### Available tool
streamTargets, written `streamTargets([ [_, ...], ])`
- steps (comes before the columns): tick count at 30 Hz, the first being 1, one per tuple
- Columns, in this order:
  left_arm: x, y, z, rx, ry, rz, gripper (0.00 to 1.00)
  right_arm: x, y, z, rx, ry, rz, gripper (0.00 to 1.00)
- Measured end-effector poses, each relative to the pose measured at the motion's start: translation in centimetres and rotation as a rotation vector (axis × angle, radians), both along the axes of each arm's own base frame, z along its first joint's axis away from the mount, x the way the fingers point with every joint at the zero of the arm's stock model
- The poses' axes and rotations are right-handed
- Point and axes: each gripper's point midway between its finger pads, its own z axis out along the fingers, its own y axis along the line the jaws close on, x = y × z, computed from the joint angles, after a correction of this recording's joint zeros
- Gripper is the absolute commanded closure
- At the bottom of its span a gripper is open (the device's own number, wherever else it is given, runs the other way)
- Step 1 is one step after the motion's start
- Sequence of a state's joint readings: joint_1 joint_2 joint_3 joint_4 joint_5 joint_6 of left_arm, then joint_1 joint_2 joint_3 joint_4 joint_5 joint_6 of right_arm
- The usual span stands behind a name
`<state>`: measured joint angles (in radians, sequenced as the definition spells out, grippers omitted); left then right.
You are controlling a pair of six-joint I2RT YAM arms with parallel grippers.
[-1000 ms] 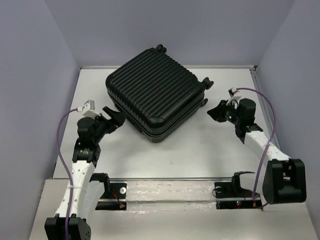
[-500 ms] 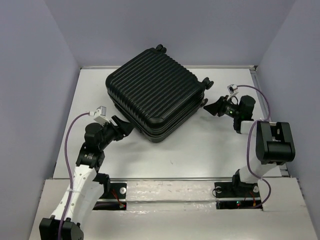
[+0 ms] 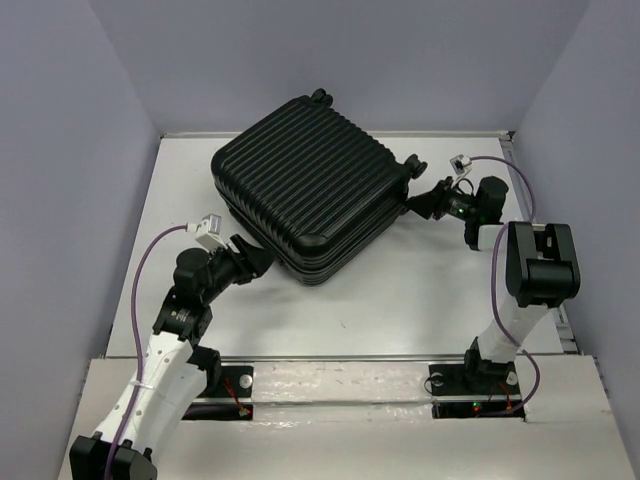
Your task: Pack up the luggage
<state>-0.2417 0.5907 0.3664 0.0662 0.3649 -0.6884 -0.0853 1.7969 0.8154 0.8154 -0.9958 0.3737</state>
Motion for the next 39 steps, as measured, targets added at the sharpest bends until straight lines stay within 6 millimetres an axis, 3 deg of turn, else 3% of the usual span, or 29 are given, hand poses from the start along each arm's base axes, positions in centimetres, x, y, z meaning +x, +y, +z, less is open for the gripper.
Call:
streamTargets([
  [3, 0.0, 0.0, -0.1, 0.002, 0.005, 0.000, 0.38, 0.1, 0.2, -0.2, 0.007, 0.003, 0.033, 0.58],
  [13, -0.3, -0.5, -0.7, 0.011, 0.026, -0.021, 0.42, 0.3, 0.6, -0.9, 0.072, 0.022, 0.115, 0.93],
  [20, -1.0, -2.7, -2.1, 0.036, 0.083, -0.105, 0.42, -0.2, 0.8, -0.1, 0.109, 0.018, 0.116, 0.93],
  [29, 0.4, -4.8, -1.2, 0.029, 0.092, -0.145, 0.42, -2.9, 1.7, 0.6, 0.010, 0.042, -0.109, 0.93],
  [32, 1.0, -5.5, -1.5, 0.020, 0.105, -0.146, 0.42, -4.8, 3.8, 0.1, -0.058, 0.050, -0.114, 0.93],
  [39, 1.5, -6.5, -1.2, 0.003, 0.087, -0.145, 0.43, -12.0, 12.2, -1.7, -0.158, 0.059, 0.025, 0.93],
])
